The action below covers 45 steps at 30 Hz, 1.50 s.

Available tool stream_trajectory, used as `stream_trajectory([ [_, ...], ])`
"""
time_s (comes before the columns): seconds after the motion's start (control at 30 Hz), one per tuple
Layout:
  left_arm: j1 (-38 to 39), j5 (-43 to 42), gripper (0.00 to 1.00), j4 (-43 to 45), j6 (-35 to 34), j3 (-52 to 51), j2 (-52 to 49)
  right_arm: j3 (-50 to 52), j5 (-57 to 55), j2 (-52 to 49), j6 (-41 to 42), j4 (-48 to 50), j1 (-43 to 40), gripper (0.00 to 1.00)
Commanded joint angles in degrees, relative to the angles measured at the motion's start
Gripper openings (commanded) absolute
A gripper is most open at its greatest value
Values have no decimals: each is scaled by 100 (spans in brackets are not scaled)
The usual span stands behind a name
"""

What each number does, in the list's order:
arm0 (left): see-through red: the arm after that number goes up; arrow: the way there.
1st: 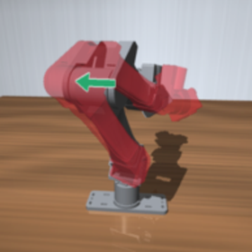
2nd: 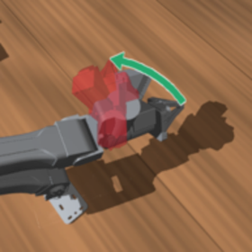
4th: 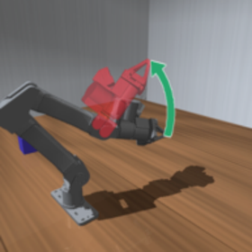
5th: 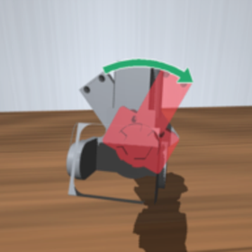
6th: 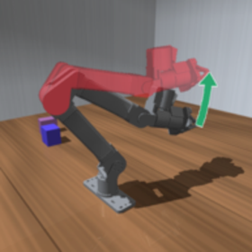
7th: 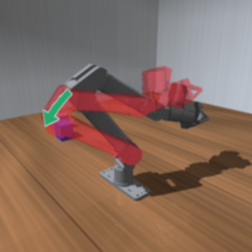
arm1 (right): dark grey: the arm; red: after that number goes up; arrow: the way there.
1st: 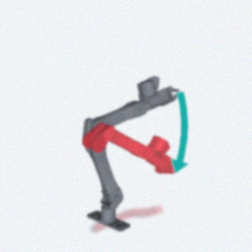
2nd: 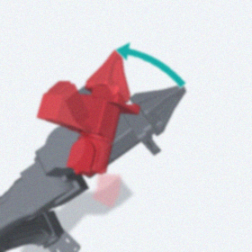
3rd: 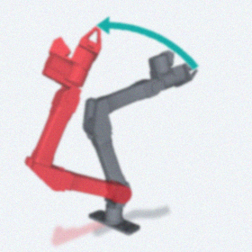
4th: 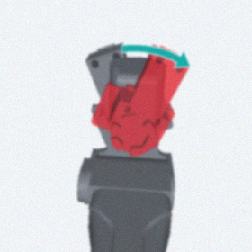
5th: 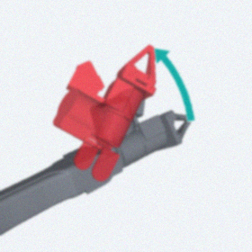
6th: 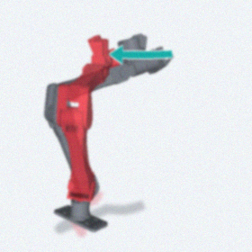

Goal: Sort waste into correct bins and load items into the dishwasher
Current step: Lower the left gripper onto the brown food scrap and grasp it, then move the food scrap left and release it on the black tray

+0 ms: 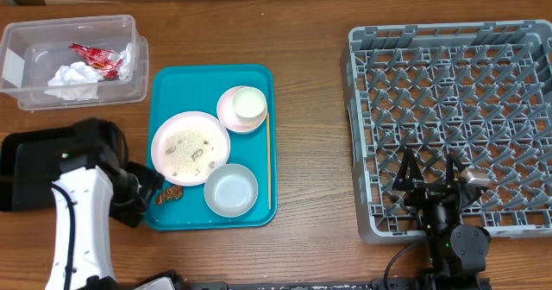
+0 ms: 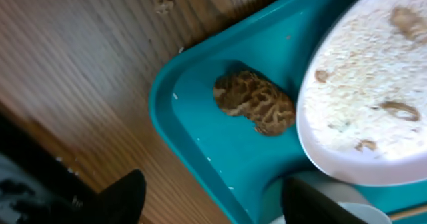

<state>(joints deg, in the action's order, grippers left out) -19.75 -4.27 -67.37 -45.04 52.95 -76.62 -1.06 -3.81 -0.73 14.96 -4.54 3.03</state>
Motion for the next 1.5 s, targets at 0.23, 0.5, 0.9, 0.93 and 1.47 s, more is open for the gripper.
stream_trajectory([
  [0.23,-4,-9,85,1705,-39,-1082,-24,59,9,57,-20,17,-15,100],
  [0.5,83,-72,85,1840,-44,-1196,-348,59,9,57,-20,17,-15,100],
  [0.9,258,20,71,2409,-50,-1327,-557,59,9,57,-20,17,-15,100],
  [0.93,258,22,68,2417,-70,-1327,-557,59,9,57,-20,17,-15,100],
  [1.47,262,22,38,2378,-164,-1318,-560,59,9,57,-20,17,-15,100],
])
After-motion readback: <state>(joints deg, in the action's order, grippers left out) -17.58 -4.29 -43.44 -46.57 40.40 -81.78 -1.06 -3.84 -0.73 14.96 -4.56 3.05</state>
